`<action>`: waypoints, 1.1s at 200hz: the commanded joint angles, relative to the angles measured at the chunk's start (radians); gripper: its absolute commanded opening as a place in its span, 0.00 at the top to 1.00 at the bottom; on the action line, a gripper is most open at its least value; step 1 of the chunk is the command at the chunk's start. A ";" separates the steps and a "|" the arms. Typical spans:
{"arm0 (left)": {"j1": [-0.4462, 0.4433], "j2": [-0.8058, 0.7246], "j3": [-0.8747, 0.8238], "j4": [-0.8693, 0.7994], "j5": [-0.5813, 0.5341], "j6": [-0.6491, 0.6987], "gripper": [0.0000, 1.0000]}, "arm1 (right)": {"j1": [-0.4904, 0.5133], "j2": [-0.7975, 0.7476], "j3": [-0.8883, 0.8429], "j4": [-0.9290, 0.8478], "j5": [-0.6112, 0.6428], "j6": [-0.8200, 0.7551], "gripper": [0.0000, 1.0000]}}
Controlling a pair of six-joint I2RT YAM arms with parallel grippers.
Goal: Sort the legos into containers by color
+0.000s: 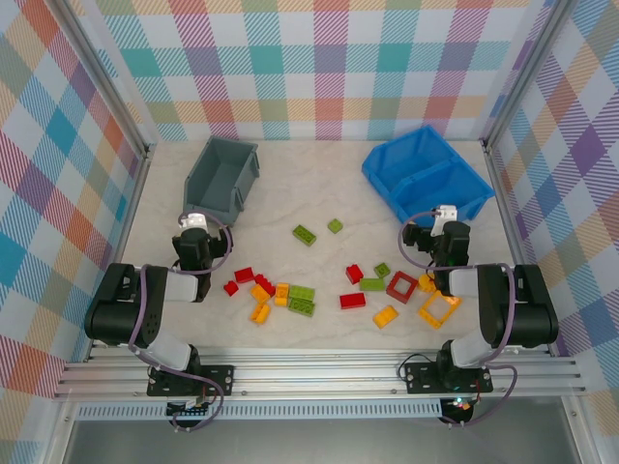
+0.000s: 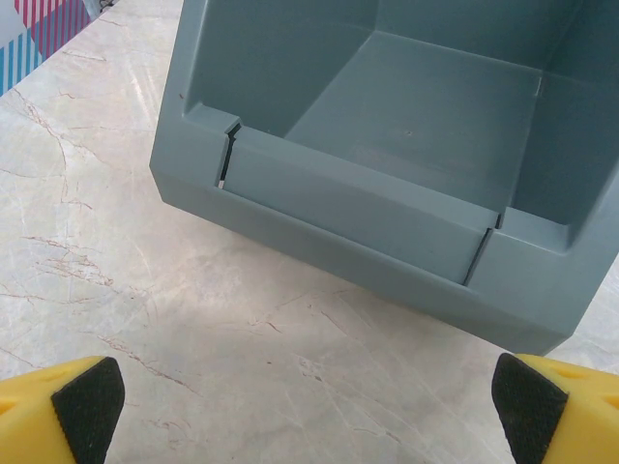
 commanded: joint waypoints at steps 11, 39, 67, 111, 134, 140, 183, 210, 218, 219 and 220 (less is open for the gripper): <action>-0.004 0.003 0.013 0.032 0.007 0.005 0.00 | -0.002 0.004 0.021 0.014 -0.033 -0.014 0.00; -0.004 0.001 0.012 0.034 0.007 0.006 0.00 | -0.002 0.003 0.019 0.019 -0.033 -0.015 0.00; -0.074 -0.255 0.046 -0.196 -0.081 0.051 0.00 | 0.003 -0.201 0.106 -0.299 0.043 0.007 0.00; -0.277 -0.634 0.375 -0.757 -0.278 -0.083 0.00 | 0.039 -0.603 0.543 -0.967 0.172 0.327 0.00; -0.197 -0.542 0.688 -1.347 -0.141 -0.515 0.00 | 0.011 -0.546 0.749 -1.306 0.067 0.553 0.01; -0.144 -0.507 0.718 -1.352 0.016 -0.505 0.00 | 0.012 -0.506 0.811 -1.359 0.033 0.544 0.03; -0.103 -0.207 1.012 -1.619 0.178 -0.473 0.06 | 0.012 -0.151 1.108 -1.716 -0.008 0.591 0.26; -0.090 -0.100 1.085 -1.647 0.214 -0.449 0.11 | 0.012 0.027 1.178 -1.678 -0.034 0.577 0.26; -0.081 -0.069 1.100 -1.648 0.228 -0.444 0.13 | 0.012 0.079 1.204 -1.668 -0.052 0.565 0.29; -0.080 -0.066 1.102 -1.648 0.230 -0.443 0.14 | 0.011 0.084 1.206 -1.666 -0.053 0.563 0.29; -0.079 -0.062 1.104 -1.648 0.233 -0.442 0.14 | 0.011 0.089 1.208 -1.665 -0.054 0.563 0.29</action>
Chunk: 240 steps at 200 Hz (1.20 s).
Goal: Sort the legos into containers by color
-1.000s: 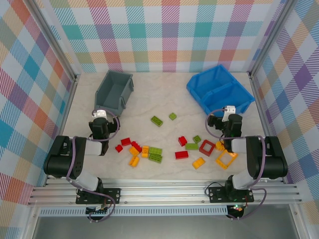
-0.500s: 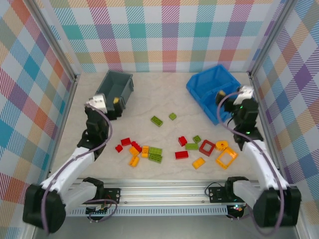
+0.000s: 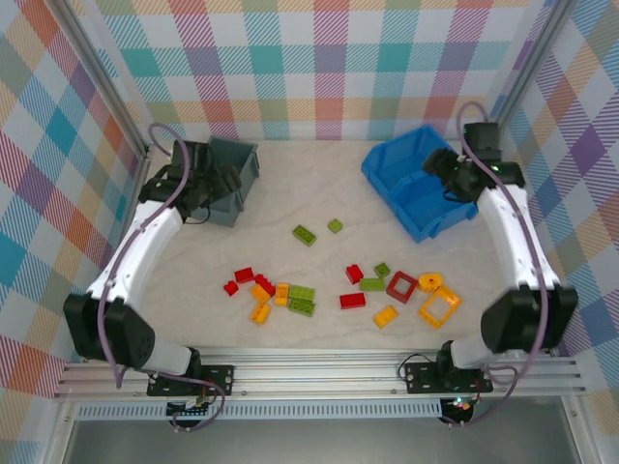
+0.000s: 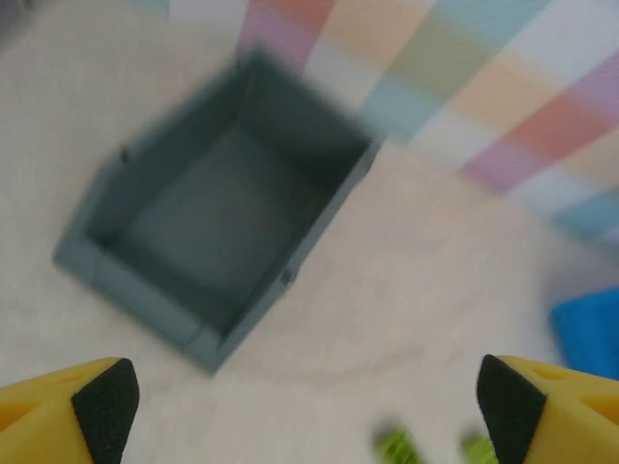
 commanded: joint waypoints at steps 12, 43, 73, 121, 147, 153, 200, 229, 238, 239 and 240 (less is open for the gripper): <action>0.028 0.073 0.100 -0.125 0.102 0.014 0.17 | -0.002 0.125 0.091 -0.064 -0.066 0.005 0.28; 0.035 0.138 0.120 -0.098 0.092 0.026 0.17 | -0.002 0.253 0.165 -0.038 -0.059 -0.023 0.19; 0.047 0.249 0.185 -0.089 0.120 0.041 0.20 | -0.002 0.439 0.323 -0.111 -0.056 -0.025 0.25; 0.047 0.381 0.259 -0.054 0.134 0.139 0.23 | -0.002 0.601 0.454 -0.157 -0.041 -0.012 0.28; 0.047 0.448 0.314 -0.066 0.113 0.189 0.23 | -0.002 0.670 0.536 -0.192 -0.044 -0.018 0.34; 0.047 0.462 0.326 -0.072 0.103 0.200 0.23 | 0.000 0.683 0.554 -0.202 -0.042 -0.019 0.37; 0.046 0.574 0.421 -0.098 0.044 0.260 0.24 | 0.010 0.748 0.633 -0.236 0.003 -0.050 0.45; 0.047 0.652 0.483 -0.111 0.056 0.270 0.32 | 0.016 0.789 0.691 -0.258 0.005 -0.082 0.47; 0.047 0.670 0.494 -0.109 0.062 0.273 0.36 | 0.019 0.800 0.708 -0.269 0.010 -0.091 0.54; 0.047 0.671 0.495 -0.109 0.063 0.274 0.37 | 0.020 0.802 0.711 -0.270 0.012 -0.093 0.55; 0.047 0.673 0.497 -0.108 0.064 0.274 0.37 | 0.022 0.802 0.712 -0.272 0.013 -0.094 0.55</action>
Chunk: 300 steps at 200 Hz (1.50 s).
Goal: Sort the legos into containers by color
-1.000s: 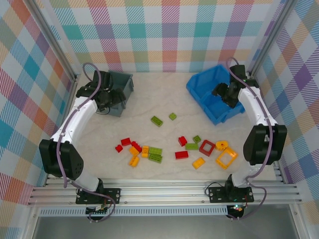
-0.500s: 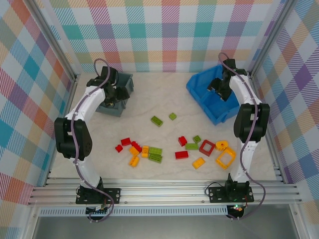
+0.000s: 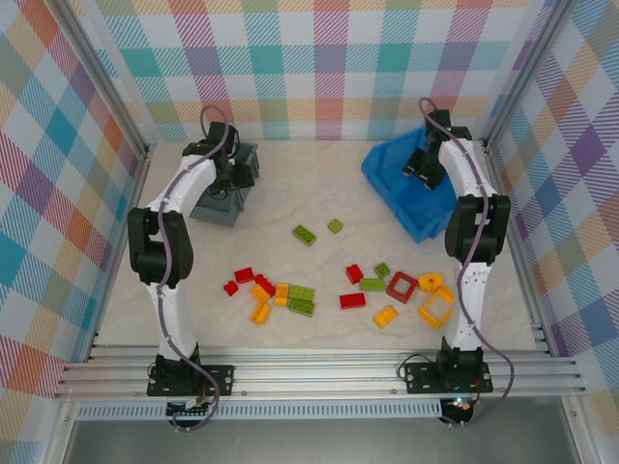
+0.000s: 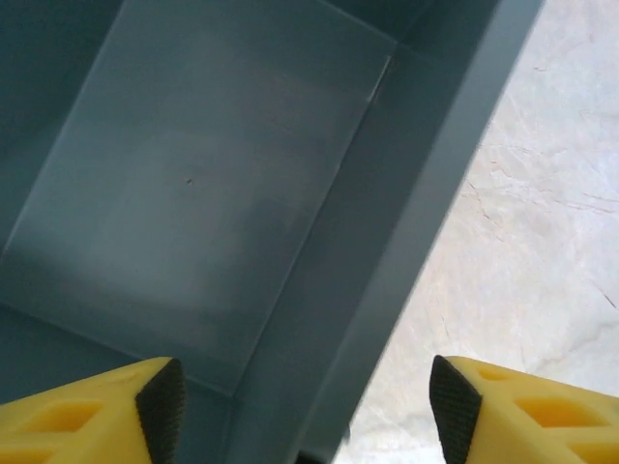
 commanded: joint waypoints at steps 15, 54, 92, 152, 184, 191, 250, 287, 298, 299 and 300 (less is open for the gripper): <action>0.007 0.074 0.065 -0.020 0.021 0.031 0.48 | 0.025 0.039 0.071 -0.069 0.037 -0.066 0.64; 0.000 0.090 0.080 -0.006 0.067 0.012 0.86 | 0.083 0.045 0.093 -0.064 0.039 -0.120 0.80; -0.015 0.042 0.009 0.061 0.159 -0.047 1.00 | 0.184 0.062 0.122 -0.061 0.034 -0.095 0.89; -0.071 0.029 -0.009 0.065 0.140 -0.057 1.00 | 0.365 0.147 0.247 -0.108 -0.002 -0.070 0.93; -0.075 0.015 -0.028 0.073 0.152 -0.071 1.00 | 0.454 0.108 0.170 -0.103 0.001 -0.080 0.94; -0.076 0.010 -0.031 0.073 0.156 -0.074 1.00 | 0.467 0.086 0.131 -0.094 0.001 -0.078 0.94; -0.104 0.007 -0.023 0.071 0.198 -0.075 1.00 | 0.501 -0.137 -0.220 0.027 0.038 -0.029 0.94; -0.163 0.034 0.021 0.067 0.232 -0.103 1.00 | 0.427 -0.128 -0.199 0.015 0.050 -0.068 0.95; -0.185 0.044 0.039 0.064 0.224 -0.115 1.00 | 0.398 -0.122 -0.193 0.019 0.051 -0.094 0.95; -0.187 0.045 0.041 0.064 0.223 -0.117 1.00 | 0.396 -0.122 -0.193 0.020 0.051 -0.096 0.95; -0.189 0.047 0.043 0.064 0.223 -0.118 1.00 | 0.394 -0.123 -0.192 0.022 0.052 -0.098 0.95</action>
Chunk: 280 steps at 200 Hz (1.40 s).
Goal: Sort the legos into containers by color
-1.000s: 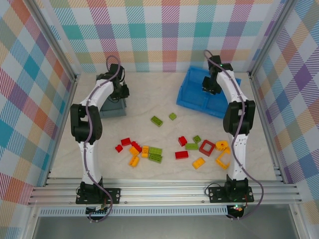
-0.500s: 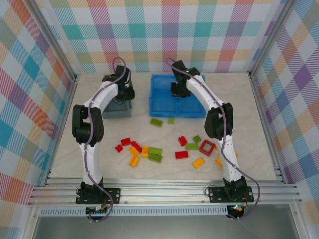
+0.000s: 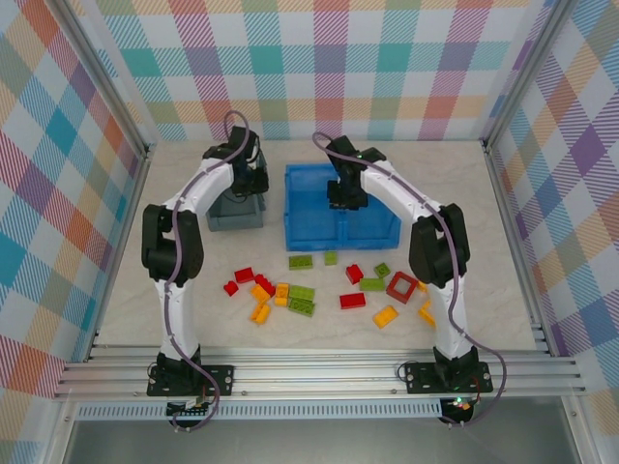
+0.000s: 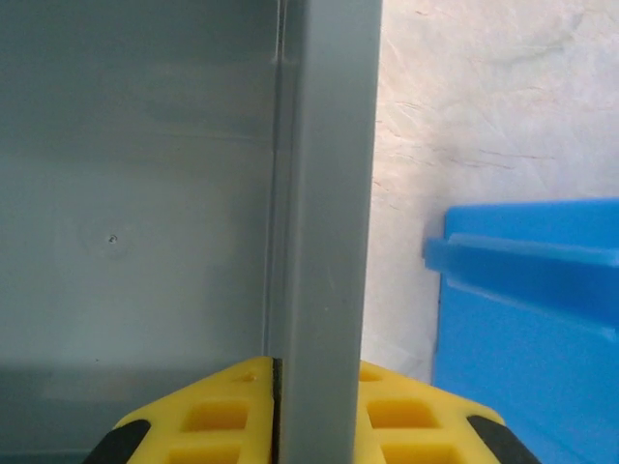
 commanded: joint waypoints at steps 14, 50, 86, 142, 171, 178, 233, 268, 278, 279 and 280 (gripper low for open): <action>-0.095 0.033 0.068 0.010 0.113 -0.093 1.00 | -0.108 0.020 0.017 -0.008 -0.019 -0.052 0.95; -0.154 0.063 0.087 0.022 0.116 -0.141 1.00 | -0.168 0.064 0.086 -0.028 -0.037 -0.123 0.95; -0.192 0.099 0.088 0.042 0.097 -0.173 1.00 | -0.191 0.137 0.208 -0.091 -0.073 -0.157 0.94; -0.201 0.131 0.127 0.086 0.122 -0.216 0.66 | -0.191 0.168 0.236 -0.108 -0.154 -0.166 0.94; -0.200 0.156 0.201 0.044 0.097 -0.205 0.58 | -0.191 0.164 0.235 -0.116 -0.167 -0.166 0.93; -0.201 0.154 0.204 0.047 0.108 -0.212 0.57 | -0.191 0.165 0.234 -0.114 -0.169 -0.167 0.93; -0.206 0.003 0.121 0.144 0.071 -0.281 0.52 | -0.180 0.201 0.290 -0.126 -0.214 -0.154 0.93; -0.205 -0.077 0.074 0.157 0.023 -0.291 0.49 | -0.158 0.255 0.394 -0.159 -0.250 -0.141 0.93; -0.204 -0.095 0.064 0.150 0.009 -0.293 0.48 | -0.149 0.275 0.425 -0.167 -0.261 -0.142 0.93; -0.204 -0.097 0.062 0.149 0.007 -0.293 0.48 | -0.149 0.277 0.427 -0.167 -0.262 -0.142 0.93; -0.204 -0.099 0.061 0.149 0.006 -0.294 0.48 | -0.148 0.278 0.429 -0.167 -0.264 -0.142 0.93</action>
